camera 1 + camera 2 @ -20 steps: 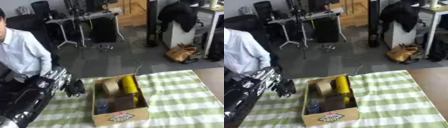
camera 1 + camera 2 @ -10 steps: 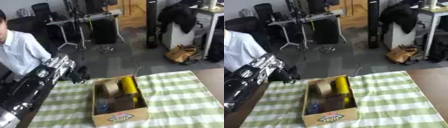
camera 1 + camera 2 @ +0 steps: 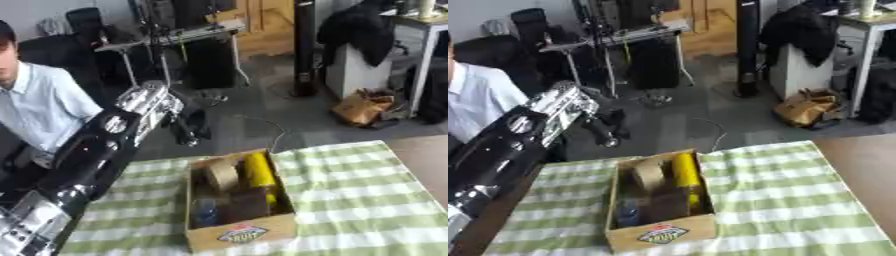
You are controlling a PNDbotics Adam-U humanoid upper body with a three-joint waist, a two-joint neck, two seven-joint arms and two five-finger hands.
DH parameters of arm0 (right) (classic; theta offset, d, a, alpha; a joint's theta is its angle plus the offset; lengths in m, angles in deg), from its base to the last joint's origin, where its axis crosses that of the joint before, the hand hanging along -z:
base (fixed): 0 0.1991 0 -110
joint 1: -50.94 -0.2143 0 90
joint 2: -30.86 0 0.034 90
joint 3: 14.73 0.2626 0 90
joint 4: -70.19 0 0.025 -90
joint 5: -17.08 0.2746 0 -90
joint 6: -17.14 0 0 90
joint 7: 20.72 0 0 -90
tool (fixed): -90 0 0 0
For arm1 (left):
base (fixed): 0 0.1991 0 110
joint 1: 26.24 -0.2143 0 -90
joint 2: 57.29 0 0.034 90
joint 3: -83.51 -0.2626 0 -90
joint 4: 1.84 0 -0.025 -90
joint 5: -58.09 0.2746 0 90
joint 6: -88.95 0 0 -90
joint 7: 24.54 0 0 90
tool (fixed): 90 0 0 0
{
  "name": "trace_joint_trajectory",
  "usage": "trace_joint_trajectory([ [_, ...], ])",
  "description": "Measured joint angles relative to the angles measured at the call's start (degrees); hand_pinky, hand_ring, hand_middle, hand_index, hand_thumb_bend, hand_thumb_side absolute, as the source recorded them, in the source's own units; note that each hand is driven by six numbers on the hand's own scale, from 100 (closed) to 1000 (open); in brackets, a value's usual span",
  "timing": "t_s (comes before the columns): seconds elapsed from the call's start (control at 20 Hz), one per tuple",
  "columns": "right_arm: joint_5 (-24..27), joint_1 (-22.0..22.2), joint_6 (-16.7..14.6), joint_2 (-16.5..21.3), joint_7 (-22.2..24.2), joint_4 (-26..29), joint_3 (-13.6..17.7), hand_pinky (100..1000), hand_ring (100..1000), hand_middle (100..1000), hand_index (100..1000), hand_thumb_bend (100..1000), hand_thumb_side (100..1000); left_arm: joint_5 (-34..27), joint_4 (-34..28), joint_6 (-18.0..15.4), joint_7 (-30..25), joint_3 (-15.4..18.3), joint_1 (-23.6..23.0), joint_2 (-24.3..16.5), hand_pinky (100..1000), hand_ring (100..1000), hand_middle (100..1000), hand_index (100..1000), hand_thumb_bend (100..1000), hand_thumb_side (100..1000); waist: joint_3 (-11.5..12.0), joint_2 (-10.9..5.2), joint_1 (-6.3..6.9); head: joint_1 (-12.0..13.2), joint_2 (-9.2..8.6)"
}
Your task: Pick up objects on the table and place them in the box.
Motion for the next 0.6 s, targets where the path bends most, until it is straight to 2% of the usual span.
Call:
trace_joint_trajectory([
  [0.6, 1.2, -1.0, -0.7, 0.0, 0.7, 0.0, -0.4, 912, 1000, 907, 885, 100, 1000, 5.9, 7.6, -1.0, 0.0, -0.3, 1.0, 7.6, 347, 429, 378, 564, 256, 672, -1.1, 0.65, 0.0, 1.2, -0.31],
])
